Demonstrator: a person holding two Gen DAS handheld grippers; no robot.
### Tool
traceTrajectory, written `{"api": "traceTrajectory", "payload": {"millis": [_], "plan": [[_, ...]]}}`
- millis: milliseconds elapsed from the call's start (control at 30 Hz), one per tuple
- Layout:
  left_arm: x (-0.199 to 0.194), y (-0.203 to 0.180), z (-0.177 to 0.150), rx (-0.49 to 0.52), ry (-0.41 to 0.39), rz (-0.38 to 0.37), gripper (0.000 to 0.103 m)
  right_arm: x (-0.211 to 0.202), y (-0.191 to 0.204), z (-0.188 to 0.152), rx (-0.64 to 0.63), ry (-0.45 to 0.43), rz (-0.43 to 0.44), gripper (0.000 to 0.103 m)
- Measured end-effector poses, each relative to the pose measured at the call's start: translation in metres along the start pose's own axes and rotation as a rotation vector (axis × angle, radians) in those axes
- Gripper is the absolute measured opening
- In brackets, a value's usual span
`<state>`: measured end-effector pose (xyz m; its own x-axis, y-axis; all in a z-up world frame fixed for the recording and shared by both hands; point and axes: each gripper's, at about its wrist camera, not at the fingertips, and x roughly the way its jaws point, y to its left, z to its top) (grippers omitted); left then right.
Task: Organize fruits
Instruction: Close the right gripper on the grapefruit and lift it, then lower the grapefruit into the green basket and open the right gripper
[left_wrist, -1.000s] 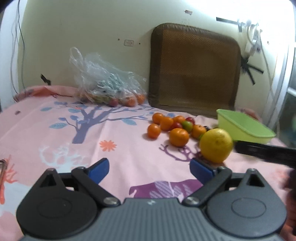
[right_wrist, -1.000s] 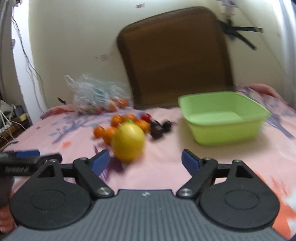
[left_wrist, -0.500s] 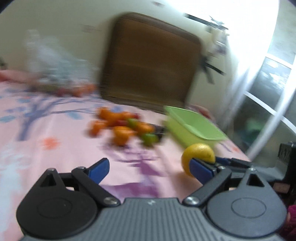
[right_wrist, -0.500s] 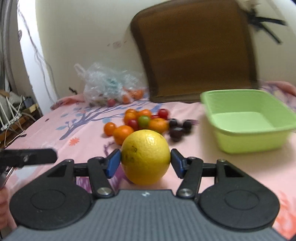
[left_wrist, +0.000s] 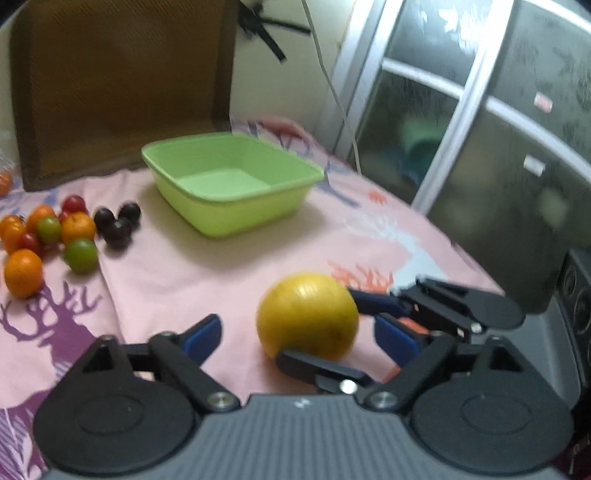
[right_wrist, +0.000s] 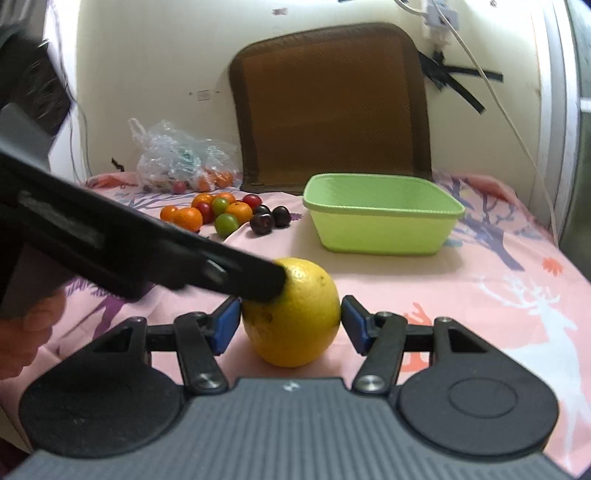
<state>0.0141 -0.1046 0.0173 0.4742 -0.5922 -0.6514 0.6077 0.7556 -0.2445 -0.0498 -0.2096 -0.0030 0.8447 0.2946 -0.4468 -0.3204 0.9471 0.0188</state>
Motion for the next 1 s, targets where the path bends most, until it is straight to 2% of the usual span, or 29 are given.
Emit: {"api": "traceTrajectory", "payload": {"millis": [33, 100, 200, 267, 400, 500, 633, 800, 867, 900, 967, 1000], "plan": [[0.004, -0.001, -0.001, -0.001, 0.017, 0.004, 0.071, 0.002, 0.0, -0.002, -0.009, 0.005, -0.002, 0.064], [0.006, 0.0, 0.001, -0.014, 0.036, -0.023, 0.062, -0.001, -0.005, -0.009, -0.019, 0.004, -0.01, 0.064], [0.009, 0.0, 0.015, -0.005, 0.035, -0.011, 0.061, 0.002, -0.014, -0.007, 0.023, -0.003, 0.007, 0.062], [0.007, -0.001, 0.029, 0.015, 0.003, -0.006, 0.062, 0.002, -0.018, -0.001, 0.04, -0.02, 0.002, 0.062], [-0.001, -0.005, 0.07, 0.047, -0.1, 0.026, 0.062, 0.002, -0.033, 0.027, 0.077, -0.128, -0.015, 0.062], [0.012, -0.003, 0.096, 0.048, -0.142, 0.075, 0.062, 0.014, -0.046, 0.052, 0.087, -0.194, -0.029, 0.062], [0.045, 0.016, 0.115, -0.01, -0.115, 0.096, 0.06, 0.052, -0.06, 0.072, 0.086, -0.189, -0.072, 0.062], [0.074, 0.032, 0.114, -0.053, -0.068, 0.08, 0.061, 0.086, -0.073, 0.066, 0.107, -0.123, -0.112, 0.062], [0.08, 0.031, 0.11, -0.043, -0.07, 0.083, 0.071, 0.091, -0.075, 0.061, 0.102, -0.104, -0.125, 0.062], [0.082, 0.029, 0.111, -0.042, -0.078, 0.091, 0.08, 0.092, -0.075, 0.059, 0.095, -0.103, -0.135, 0.063], [0.081, 0.026, 0.111, -0.04, -0.099, 0.109, 0.082, 0.09, -0.076, 0.059, 0.09, -0.13, -0.142, 0.064], [0.076, 0.026, 0.11, -0.039, -0.112, 0.119, 0.082, 0.087, -0.075, 0.058, 0.088, -0.144, -0.141, 0.07]]}}
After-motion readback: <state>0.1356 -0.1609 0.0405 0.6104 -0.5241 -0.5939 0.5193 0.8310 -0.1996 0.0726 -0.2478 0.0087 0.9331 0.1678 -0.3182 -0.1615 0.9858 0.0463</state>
